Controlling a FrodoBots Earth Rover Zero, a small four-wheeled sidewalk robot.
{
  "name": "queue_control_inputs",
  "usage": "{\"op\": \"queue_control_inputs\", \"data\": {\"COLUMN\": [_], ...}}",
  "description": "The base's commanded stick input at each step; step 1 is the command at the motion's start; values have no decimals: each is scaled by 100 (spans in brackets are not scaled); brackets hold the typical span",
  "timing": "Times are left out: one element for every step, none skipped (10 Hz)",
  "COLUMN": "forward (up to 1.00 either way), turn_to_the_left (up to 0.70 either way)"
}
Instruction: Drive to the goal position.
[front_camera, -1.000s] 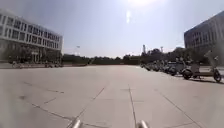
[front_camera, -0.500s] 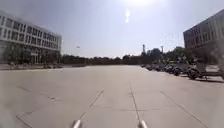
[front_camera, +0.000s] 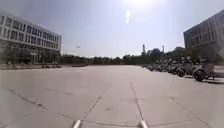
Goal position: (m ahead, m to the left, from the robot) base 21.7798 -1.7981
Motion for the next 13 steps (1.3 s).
{"op": "queue_control_inputs", "data": {"forward": [70,70,70,70,70,70,70,70,70,70,70,70,70], "turn_to_the_left": [0,0,0,0,0,0,0,0,0,0,0,0,0]}}
